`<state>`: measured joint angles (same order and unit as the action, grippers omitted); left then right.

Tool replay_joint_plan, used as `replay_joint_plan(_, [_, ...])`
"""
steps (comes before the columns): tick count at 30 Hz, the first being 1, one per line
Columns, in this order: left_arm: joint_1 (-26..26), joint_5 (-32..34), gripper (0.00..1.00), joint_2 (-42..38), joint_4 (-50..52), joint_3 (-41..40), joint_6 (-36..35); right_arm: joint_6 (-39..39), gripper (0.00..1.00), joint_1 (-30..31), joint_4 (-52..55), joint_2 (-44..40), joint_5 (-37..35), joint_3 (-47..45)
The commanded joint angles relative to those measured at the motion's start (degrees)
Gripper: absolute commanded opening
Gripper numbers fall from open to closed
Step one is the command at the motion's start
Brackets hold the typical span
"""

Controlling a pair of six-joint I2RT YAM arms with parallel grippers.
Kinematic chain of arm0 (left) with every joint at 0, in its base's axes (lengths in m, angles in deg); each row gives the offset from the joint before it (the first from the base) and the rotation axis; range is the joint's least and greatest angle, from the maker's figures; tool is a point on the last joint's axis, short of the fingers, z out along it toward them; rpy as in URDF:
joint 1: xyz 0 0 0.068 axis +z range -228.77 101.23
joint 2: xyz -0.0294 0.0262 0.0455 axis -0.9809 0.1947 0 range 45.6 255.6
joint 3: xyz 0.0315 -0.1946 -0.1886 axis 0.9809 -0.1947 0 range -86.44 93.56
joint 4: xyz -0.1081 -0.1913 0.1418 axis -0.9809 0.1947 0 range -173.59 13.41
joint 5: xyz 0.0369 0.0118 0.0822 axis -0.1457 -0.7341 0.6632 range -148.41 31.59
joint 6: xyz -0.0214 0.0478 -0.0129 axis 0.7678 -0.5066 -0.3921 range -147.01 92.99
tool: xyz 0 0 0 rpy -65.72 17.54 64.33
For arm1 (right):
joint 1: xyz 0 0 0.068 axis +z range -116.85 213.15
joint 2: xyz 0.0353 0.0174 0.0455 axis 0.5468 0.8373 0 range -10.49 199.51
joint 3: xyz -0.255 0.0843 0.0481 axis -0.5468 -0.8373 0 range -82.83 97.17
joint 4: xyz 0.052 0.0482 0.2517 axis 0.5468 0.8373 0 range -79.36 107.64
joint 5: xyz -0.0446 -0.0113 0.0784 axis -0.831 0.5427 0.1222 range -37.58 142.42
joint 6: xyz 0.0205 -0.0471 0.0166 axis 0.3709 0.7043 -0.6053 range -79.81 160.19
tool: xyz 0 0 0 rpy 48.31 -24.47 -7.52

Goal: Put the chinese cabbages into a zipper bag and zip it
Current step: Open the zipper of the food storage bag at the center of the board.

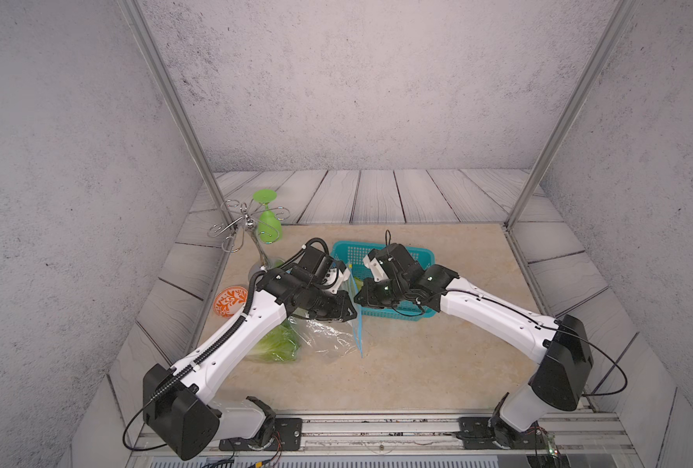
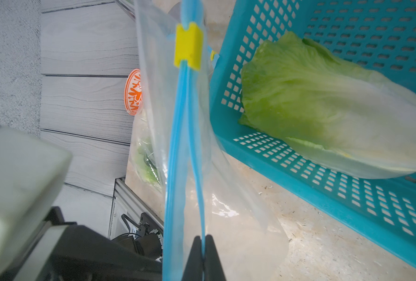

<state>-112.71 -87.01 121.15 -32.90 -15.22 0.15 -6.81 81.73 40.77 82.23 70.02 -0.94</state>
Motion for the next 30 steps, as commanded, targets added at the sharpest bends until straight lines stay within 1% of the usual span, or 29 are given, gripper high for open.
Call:
replay_joint_plan(1, [-0.18, 1.27, 0.13, 0.21, 0.07, 0.07, -0.38, -0.63, 0.0, 0.29, -0.14, -3.01, 0.37, -0.9])
replay_joint_plan(3, [-0.17, 2.14, 0.04, 0.31, 0.68, 0.21, -0.5, -0.33, 0.0, 0.21, 0.54, -3.19, -0.55, -1.1])
replay_joint_plan(5, [-0.02, 4.57, 0.0, 0.13, 3.42, 1.11, -2.16, 0.66, 0.0, -0.01, 2.05, -3.87, -2.18, -1.41])
replay_joint_plan(7, [0.67, 9.14, 0.0, -0.26, 8.39, 2.88, -3.72, 2.53, 0.0, -0.44, 5.25, -4.67, -5.06, -1.64])
replay_joint_plan(10, [1.93, 14.09, 0.0, -1.82, 16.09, 6.4, -5.86, 7.0, 0.0, -1.45, 12.25, -5.93, -12.78, -1.94])
replay_joint_plan(12, [2.12, 14.44, 0.0, -3.76, 18.09, 7.8, -5.78, 9.9, 0.0, -1.83, 15.85, -7.17, -18.45, -2.5])
replay_joint_plan(14, [2.12, 12.14, 0.0, -5.49, 18.12, 8.44, -4.59, 11.56, 0.0, -1.78, 18.27, -7.96, -20.42, -2.58])
replay_joint_plan(17, [2.12, 7.79, 0.0, -6.7, 19.02, 10.29, -2.38, 12.3, 0.0, -1.19, 19.18, -8.41, -17.83, -2.7])
replay_joint_plan(21, [2.25, 8.33, 0.0, -8.41, 22.07, 15.53, -0.58, 12.54, 0.0, 0.03, 16.34, -6.87, -11.85, -3.27])
replay_joint_plan(23, [2.59, 8.88, 0.0, -8.65, 21.13, 14.47, -0.73, 13.08, 0.03, 0.05, 13.96, -6.33, -8.57, -3.06])
replay_joint_plan(25, [2.64, 9.89, 0.0, -6.82, 21.3, 12.83, -1.92, 14.29, 0.08, -0.21, 10.9, -6.68, -5.0, -2.19])
replay_joint_plan(27, [2.64, 10.46, 0.0, -5.09, 20.53, 10.78, -3.09, 16.16, 0.13, -1.15, 10.42, -6.28, 0.01, 0.59])
replay_joint_plan(29, [2.93, 11.09, 0.0, -4.01, 19.18, 9.4, -3.96, 17.9, 0.2, -2.46, 10.62, -6.31, 5.25, 2.83])
replay_joint_plan(30, [3.35, 11.34, 0.0, -3.4, 19.0, 9.0, -4.27, 18.32, 0.26, -3.49, 10.74, -6.53, 8.07, 3.6])
